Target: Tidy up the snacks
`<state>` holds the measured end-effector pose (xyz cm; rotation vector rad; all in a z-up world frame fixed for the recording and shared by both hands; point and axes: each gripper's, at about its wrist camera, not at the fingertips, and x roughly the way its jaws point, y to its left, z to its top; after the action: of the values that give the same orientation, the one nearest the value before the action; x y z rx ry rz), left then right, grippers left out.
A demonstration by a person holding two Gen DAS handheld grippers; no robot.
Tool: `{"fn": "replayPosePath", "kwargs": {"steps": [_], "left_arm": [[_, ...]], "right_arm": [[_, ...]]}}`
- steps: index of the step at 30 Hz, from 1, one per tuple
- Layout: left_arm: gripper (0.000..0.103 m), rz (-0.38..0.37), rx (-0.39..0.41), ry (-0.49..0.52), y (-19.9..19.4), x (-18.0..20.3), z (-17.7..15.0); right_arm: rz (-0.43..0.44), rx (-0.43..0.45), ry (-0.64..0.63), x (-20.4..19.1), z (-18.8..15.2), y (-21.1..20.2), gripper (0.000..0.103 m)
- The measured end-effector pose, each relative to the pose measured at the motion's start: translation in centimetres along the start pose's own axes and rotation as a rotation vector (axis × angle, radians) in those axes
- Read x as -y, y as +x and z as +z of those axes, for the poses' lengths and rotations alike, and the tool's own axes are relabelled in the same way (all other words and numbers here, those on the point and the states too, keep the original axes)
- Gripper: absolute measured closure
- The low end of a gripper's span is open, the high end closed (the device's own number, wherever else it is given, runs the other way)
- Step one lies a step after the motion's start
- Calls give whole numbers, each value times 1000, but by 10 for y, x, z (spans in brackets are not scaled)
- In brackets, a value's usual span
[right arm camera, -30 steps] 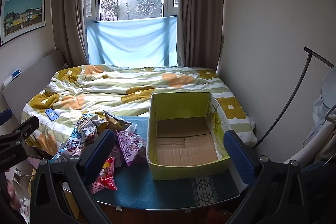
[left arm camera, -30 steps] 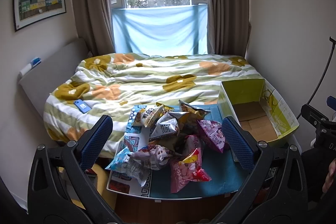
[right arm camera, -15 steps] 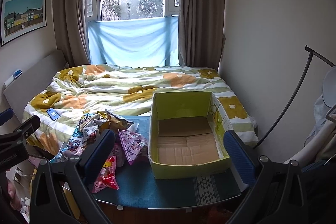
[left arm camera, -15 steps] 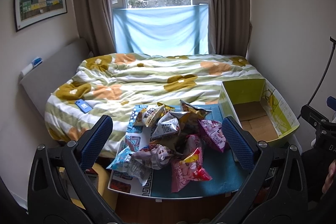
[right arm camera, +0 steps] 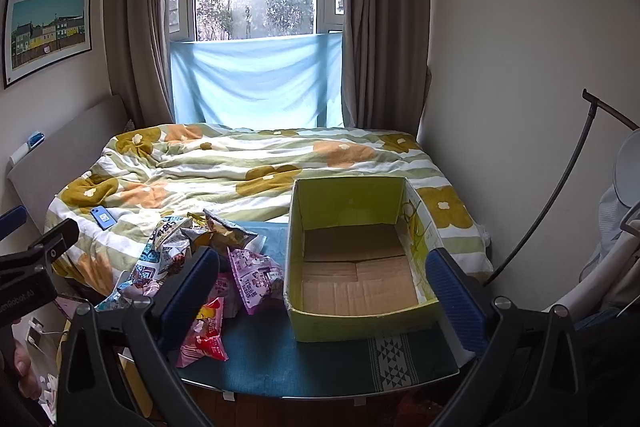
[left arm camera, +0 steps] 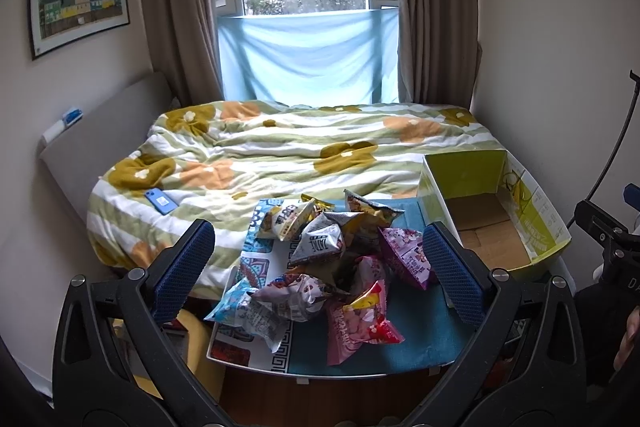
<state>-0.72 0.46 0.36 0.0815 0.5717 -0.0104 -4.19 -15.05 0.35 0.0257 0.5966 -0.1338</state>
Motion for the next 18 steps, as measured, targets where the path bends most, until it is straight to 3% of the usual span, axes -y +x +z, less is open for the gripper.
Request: {"fn": "replayPosePath", "kwargs": {"steps": [18], "left_arm": [[1, 2, -8, -8, -2, -1, -1]], "right_arm": [[4, 0, -1, 0, 0, 0, 0]]}}
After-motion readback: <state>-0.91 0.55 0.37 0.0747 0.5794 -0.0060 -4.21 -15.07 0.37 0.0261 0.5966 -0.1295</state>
